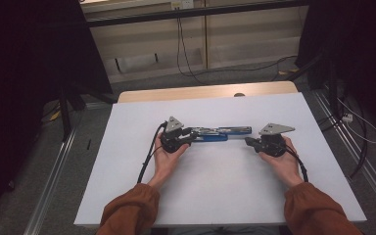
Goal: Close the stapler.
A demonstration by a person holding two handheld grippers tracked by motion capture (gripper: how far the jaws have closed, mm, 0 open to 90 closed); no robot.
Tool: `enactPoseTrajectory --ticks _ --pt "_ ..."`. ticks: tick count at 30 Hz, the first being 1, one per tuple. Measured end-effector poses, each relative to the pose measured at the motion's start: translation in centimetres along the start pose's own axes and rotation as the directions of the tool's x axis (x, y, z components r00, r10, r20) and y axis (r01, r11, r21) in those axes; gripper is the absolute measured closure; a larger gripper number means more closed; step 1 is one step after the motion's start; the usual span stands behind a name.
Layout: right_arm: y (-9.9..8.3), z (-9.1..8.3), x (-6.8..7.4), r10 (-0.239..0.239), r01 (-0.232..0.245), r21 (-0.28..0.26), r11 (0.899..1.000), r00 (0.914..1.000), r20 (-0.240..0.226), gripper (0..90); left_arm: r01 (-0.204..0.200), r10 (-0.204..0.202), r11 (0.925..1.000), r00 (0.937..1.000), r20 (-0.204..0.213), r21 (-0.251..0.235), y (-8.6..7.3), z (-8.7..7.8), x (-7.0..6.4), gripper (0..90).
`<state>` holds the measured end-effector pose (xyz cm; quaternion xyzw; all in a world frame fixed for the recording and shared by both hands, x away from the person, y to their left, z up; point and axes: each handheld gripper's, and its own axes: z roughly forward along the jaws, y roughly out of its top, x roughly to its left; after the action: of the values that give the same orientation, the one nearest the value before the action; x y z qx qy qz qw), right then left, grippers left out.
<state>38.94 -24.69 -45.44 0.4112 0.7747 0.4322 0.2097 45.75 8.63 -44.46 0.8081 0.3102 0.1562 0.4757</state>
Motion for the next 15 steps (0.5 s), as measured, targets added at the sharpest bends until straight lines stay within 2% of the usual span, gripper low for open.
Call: enactPoseTrajectory --ticks 6,12,15 --pt "0.1 0.2 0.0 -0.003 0.003 -0.002 1.0 1.0 0.003 90.0 0.002 -0.003 0.9999 0.9986 0.052 0.013 -0.3 0.3 0.2 90.0" --pt "0.2 0.4 0.2 -0.009 0.009 0.0 1.0 0.9999 -0.013 90.0 -0.011 0.007 0.9986 0.9976 0.068 0.052 0.2 0.8 0.1 90.0" --pt "0.3 0.5 0.1 -0.007 0.008 0.005 1.0 0.9999 -0.013 90.0 -0.028 0.023 0.9972 0.9979 0.061 0.07 0.3 1.2 0.1 90.0"
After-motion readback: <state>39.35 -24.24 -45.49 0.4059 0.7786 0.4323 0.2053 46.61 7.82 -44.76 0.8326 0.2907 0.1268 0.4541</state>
